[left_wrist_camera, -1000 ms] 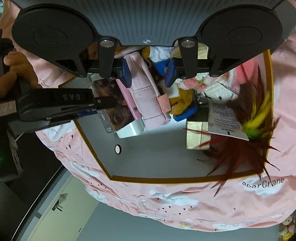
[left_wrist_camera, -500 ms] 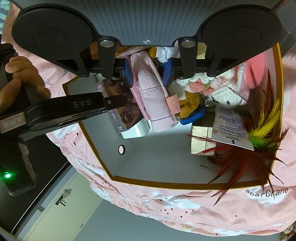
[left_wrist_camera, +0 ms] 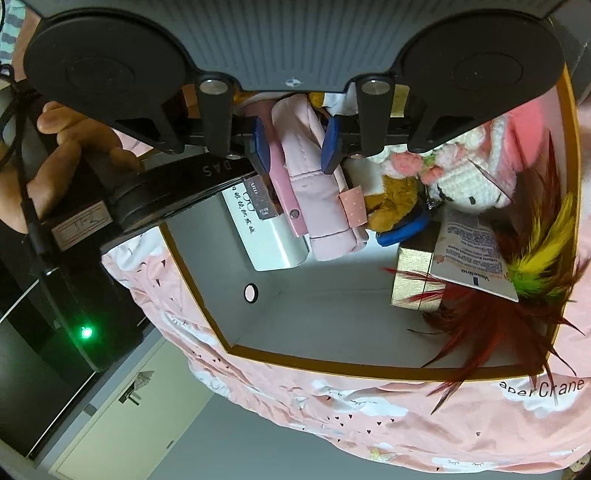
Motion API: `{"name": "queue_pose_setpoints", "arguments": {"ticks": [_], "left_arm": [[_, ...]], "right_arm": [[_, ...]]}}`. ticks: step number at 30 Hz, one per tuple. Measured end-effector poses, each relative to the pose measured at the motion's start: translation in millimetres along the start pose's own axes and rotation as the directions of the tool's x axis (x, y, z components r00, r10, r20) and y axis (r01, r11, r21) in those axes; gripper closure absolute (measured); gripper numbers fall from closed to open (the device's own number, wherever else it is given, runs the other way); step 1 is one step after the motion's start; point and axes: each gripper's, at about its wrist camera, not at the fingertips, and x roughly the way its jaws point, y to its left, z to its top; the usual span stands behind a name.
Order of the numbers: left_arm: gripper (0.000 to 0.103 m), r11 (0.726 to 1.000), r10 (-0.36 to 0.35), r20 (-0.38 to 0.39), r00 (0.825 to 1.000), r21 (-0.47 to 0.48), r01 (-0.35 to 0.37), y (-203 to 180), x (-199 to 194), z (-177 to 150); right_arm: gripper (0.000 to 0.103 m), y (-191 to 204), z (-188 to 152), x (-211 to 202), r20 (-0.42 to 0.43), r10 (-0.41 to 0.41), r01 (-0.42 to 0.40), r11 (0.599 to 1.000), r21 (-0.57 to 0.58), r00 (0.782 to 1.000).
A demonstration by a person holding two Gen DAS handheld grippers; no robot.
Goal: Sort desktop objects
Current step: 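Lower the gold box into the box with the left gripper while the right lowers the photo-card box, then open both grippers and withdraw them toward the remaining items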
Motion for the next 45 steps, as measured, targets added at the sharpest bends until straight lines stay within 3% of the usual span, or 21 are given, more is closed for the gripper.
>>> {"name": "queue_pose_setpoints", "arguments": {"ticks": [7, 16, 21, 31, 39, 45], "left_arm": [[0.070, 1.000, -0.004, -0.003, 1.000, 0.031, 0.004, -4, 4, 1], [0.070, 0.999, -0.004, -0.015, 1.000, 0.034, 0.004, -7, 6, 0], [0.070, 0.999, 0.001, -0.026, 1.000, 0.039, 0.000, -11, 11, 1], [0.071, 0.998, 0.046, -0.013, 0.999, 0.033, -0.046, -16, 10, -3], [0.071, 0.994, 0.104, 0.036, 0.994, 0.027, -0.105, -21, -3, -6], [0.071, 0.987, 0.143, 0.091, 0.986, 0.054, -0.148, -32, -21, -10]], "right_arm": [[0.075, 8, -8, -9, 0.022, -0.041, 0.042, 0.996, -0.084, 0.999], [0.075, 3, -21, -28, 0.047, 0.016, -0.008, 0.989, -0.149, 0.999], [0.081, -4, -27, -29, 0.051, 0.060, -0.052, 0.987, -0.150, 0.997], [0.081, -4, -41, -35, 0.137, 0.048, -0.024, 0.985, -0.172, 0.989], [0.072, -3, -68, -57, 0.252, 0.009, 0.044, 0.978, -0.203, 0.968], [0.067, 13, -73, -70, 0.380, -0.006, 0.095, 0.972, -0.216, 0.925]]}}
